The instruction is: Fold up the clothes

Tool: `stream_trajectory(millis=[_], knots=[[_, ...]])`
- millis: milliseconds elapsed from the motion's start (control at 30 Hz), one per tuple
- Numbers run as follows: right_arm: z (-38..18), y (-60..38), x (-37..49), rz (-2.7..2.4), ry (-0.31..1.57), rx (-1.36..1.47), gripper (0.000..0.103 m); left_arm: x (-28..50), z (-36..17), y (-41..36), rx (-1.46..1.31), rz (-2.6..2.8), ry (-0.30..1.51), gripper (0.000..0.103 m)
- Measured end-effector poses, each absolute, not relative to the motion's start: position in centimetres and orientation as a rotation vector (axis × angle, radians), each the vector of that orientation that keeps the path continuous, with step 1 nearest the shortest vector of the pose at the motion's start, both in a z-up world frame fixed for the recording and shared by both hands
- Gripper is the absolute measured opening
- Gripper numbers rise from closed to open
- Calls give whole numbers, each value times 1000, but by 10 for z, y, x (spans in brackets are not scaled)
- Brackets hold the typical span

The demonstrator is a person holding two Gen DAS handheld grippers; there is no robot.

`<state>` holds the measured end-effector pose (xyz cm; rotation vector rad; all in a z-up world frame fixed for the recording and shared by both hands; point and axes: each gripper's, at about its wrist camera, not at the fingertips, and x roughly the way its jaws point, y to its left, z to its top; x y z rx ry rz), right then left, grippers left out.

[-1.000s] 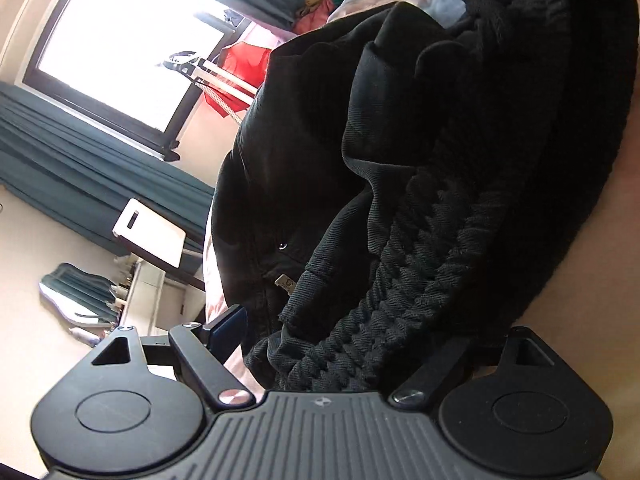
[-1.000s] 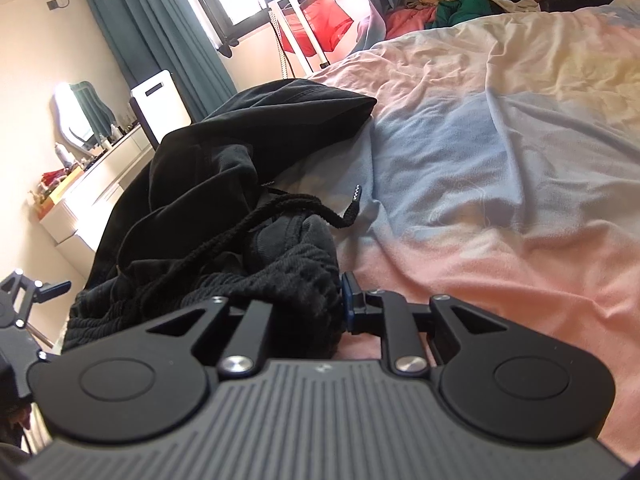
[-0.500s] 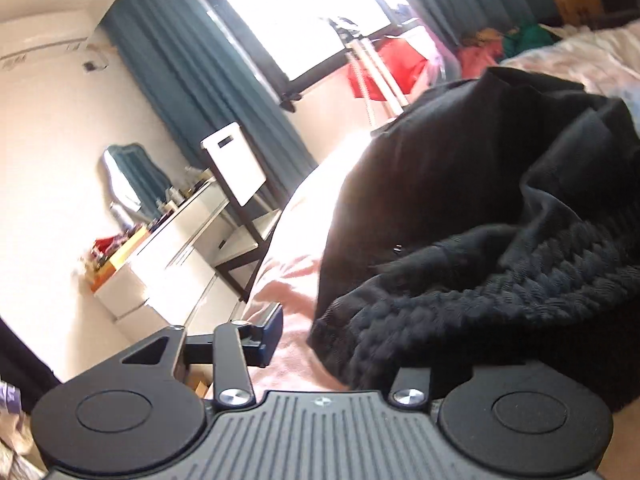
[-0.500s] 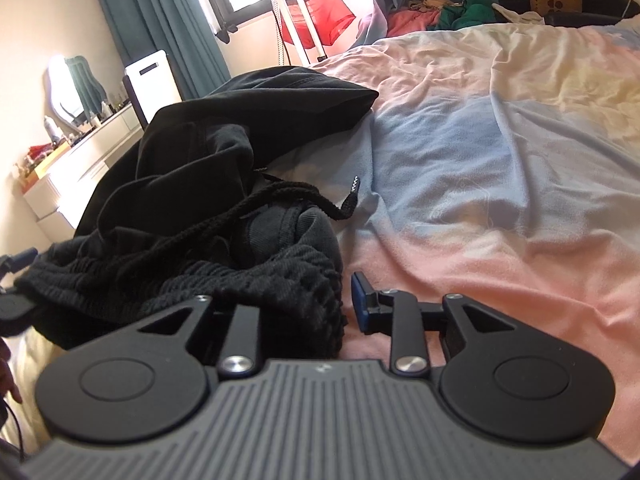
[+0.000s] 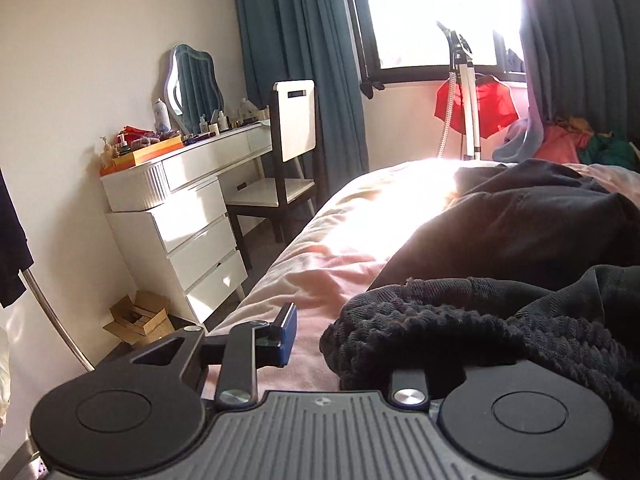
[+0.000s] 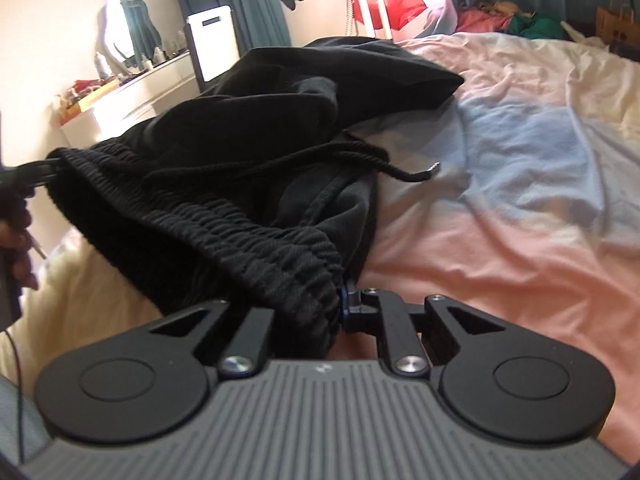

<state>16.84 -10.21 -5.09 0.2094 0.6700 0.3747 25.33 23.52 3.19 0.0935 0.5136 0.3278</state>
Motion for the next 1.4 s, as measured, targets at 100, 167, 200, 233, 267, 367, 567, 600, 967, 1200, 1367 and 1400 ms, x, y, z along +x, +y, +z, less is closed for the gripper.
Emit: stream_trajectory(millis=[100, 167, 200, 233, 267, 367, 567, 600, 967, 1200, 1367, 1400], knots=[[-46, -78, 166, 465, 676, 264, 14, 263, 48, 259, 17, 336, 513, 17], [-43, -62, 165, 526, 680, 301, 14, 275, 68, 274, 10, 338, 488, 15], [-41, -54, 164, 556, 681, 319, 14, 285, 79, 284, 11, 340, 472, 14], [-39, -43, 165, 587, 680, 335, 14, 303, 95, 301, 31, 344, 448, 14], [-35, -26, 167, 616, 672, 340, 14, 316, 107, 312, 61, 347, 428, 14], [-21, 30, 180, 692, 631, 326, 15, 358, 134, 343, 153, 370, 390, 15], [-35, 94, 227, 749, 667, 419, 15, 433, 96, 404, 134, 443, 514, 17], [-42, 98, 234, 745, 685, 431, 16, 441, 83, 412, 114, 448, 543, 17], [-57, 100, 231, 723, 736, 317, 37, 432, 23, 448, -111, 444, 653, 45], [-51, 100, 219, 648, 785, 182, 62, 370, 35, 441, 17, 501, 678, 96], [-60, 100, 204, 557, 734, 176, 82, 318, 44, 430, 66, 507, 701, 98], [-62, 101, 201, 557, 717, 176, 82, 308, 45, 427, 65, 498, 707, 99]])
